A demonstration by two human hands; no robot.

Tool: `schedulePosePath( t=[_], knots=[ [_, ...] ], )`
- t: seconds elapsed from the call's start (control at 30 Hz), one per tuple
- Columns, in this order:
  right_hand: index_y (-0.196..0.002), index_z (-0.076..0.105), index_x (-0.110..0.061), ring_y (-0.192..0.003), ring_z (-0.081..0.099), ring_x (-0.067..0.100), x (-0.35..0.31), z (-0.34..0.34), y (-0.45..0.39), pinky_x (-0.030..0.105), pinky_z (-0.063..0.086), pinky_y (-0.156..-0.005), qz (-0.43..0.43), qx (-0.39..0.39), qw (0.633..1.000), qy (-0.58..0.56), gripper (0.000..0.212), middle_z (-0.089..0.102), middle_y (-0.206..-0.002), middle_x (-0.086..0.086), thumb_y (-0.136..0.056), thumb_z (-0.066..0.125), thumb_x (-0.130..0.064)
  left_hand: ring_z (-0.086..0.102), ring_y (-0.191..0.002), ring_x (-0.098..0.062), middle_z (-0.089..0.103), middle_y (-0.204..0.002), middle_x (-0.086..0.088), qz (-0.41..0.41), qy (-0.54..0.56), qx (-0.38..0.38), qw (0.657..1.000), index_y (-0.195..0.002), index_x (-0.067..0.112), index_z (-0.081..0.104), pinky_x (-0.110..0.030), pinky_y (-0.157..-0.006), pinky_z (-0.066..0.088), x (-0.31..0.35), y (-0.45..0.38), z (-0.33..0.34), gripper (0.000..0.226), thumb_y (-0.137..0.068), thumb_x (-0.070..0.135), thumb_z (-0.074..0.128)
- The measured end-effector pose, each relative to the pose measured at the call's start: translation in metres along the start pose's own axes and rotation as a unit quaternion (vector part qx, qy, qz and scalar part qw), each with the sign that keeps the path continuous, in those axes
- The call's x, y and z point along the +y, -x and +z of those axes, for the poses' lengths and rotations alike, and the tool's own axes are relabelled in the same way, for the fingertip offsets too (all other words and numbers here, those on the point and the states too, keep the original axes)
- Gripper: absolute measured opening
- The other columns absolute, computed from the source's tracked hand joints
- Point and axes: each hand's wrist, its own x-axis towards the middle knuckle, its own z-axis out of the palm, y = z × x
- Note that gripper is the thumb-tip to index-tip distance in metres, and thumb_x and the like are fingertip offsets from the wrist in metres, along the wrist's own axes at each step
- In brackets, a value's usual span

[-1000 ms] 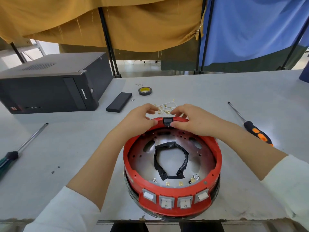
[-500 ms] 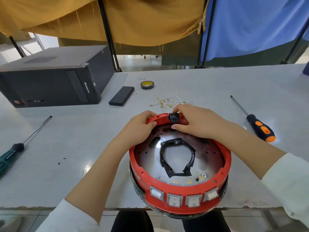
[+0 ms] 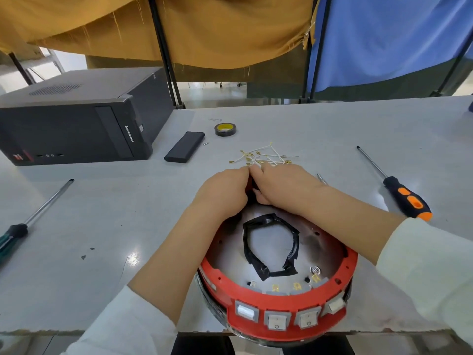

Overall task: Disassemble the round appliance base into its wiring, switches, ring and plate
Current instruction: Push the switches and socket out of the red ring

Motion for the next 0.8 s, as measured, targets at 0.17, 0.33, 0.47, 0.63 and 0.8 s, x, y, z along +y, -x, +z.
schedulePosePath(
  t=[0.17, 0.33, 0.47, 0.63, 0.8],
  knots=[
    [-0.109, 0.045, -0.01, -0.078, 0.063, 0.032, 0.003, 0.009, -0.004, 0.032, 0.029, -0.053, -0.013, 0.021, 0.999, 0.019, 0.027, 0.065, -0.096, 0.01, -0.093, 0.038, -0.031, 0.055, -0.098, -0.032, 0.06, -0.112, -0.01, 0.007, -0.012, 0.006, 1.0, -0.11, 0.013, 0.051, -0.031, -0.068, 0.036, -0.001, 0.0, 0.001, 0.028, -0.085, 0.005, 0.042],
    [-0.107, 0.044, -0.009, -0.079, 0.063, 0.032, 0.008, 0.011, -0.005, 0.032, 0.034, -0.057, -0.038, 0.022, 0.999, -0.007, 0.029, 0.065, -0.096, 0.011, -0.094, 0.037, -0.034, 0.056, -0.1, -0.029, 0.061, -0.113, -0.006, 0.005, 0.024, 0.014, 1.0, -0.108, 0.018, 0.053, -0.032, -0.071, 0.039, -0.004, -0.003, 0.003, 0.02, -0.088, 0.022, 0.05],
    [-0.107, 0.043, -0.008, -0.08, 0.062, 0.033, 0.01, 0.01, -0.003, 0.033, 0.032, -0.056, -0.047, 0.021, 0.999, -0.013, 0.03, 0.063, -0.097, 0.011, -0.095, 0.037, -0.035, 0.056, -0.1, -0.029, 0.061, -0.114, -0.006, 0.007, 0.03, 0.019, 0.999, -0.107, 0.018, 0.052, -0.031, -0.07, 0.037, -0.005, -0.005, 0.005, 0.018, -0.089, 0.023, 0.05],
    [-0.108, 0.042, -0.008, -0.083, 0.061, 0.033, 0.011, 0.007, -0.002, 0.034, 0.034, -0.057, -0.05, 0.017, 0.998, -0.021, 0.032, 0.063, -0.101, 0.011, -0.097, 0.035, -0.037, 0.056, -0.1, -0.029, 0.061, -0.113, -0.006, 0.005, 0.031, 0.019, 0.999, -0.106, 0.018, 0.051, -0.03, -0.069, 0.035, -0.007, -0.006, 0.006, 0.018, -0.089, 0.022, 0.049],
    [-0.093, 0.038, -0.018, -0.08, 0.056, 0.027, 0.019, -0.001, 0.004, 0.035, 0.038, -0.062, 0.023, -0.006, 0.992, -0.126, 0.035, 0.054, -0.085, -0.002, -0.086, 0.052, -0.049, 0.056, -0.105, -0.024, 0.061, -0.117, 0.001, 0.027, 0.044, 0.022, 0.998, -0.118, 0.024, 0.05, -0.032, -0.075, 0.042, -0.004, -0.004, 0.004, 0.036, -0.084, 0.032, 0.058]
  ],
)
